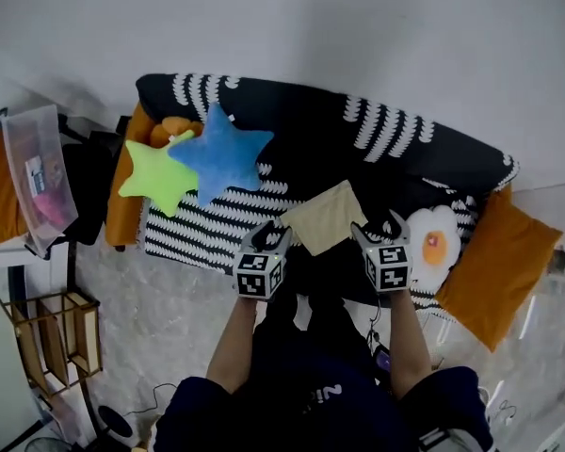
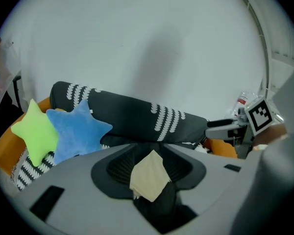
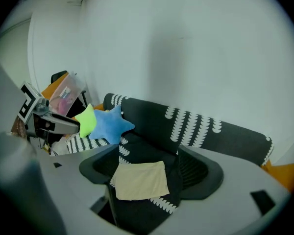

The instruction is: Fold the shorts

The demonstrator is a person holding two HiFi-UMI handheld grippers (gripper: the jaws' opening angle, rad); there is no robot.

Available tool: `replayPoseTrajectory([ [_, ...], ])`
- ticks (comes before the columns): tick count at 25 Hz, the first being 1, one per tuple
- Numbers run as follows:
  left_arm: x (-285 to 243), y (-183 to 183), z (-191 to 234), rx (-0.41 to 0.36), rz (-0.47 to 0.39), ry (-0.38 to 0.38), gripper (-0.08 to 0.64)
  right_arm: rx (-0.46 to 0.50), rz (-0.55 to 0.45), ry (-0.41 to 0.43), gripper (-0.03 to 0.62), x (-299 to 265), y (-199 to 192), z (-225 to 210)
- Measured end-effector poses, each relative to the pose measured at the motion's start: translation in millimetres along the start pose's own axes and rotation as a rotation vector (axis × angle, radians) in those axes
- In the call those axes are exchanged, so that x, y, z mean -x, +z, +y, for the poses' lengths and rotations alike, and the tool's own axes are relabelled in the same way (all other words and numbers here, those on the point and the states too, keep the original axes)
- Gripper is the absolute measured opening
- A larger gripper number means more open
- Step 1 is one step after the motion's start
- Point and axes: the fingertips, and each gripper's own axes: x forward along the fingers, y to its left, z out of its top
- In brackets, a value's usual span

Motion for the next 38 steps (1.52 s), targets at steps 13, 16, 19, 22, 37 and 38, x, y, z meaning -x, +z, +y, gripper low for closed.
replayPoseTrajectory([
  [13, 74, 96, -44, -0.2, -0.259, -0.081, 0.199, -0.027, -0.245, -0.14, 0.37, 100, 61, 15],
  [16, 91, 121, -53, -0.238, -0.329, -0.082, 0.2, -0.025, -0.298, -0.155, 0.374, 123, 75, 16],
  [19, 107, 150, -66, -0.246, -0.403, -0.104, 0.201, -0.04, -0.367, -0.169, 0.379, 148, 92, 12],
  [22, 126, 176, -83, -0.277, -0.482, -0.122, 0.201, -0.012, -0.436, -0.196, 0.379, 178, 110, 6],
  [37, 172, 221, -182, -0.341, -0.691, -0.182, 0.106, 0.027, -0.64, -0.193, 0.367, 266, 141, -29],
  [38, 171, 221, -185, -0.323, -0.699, -0.18, 0.071, 0.035, -0.646, -0.192, 0.35, 268, 141, -31],
])
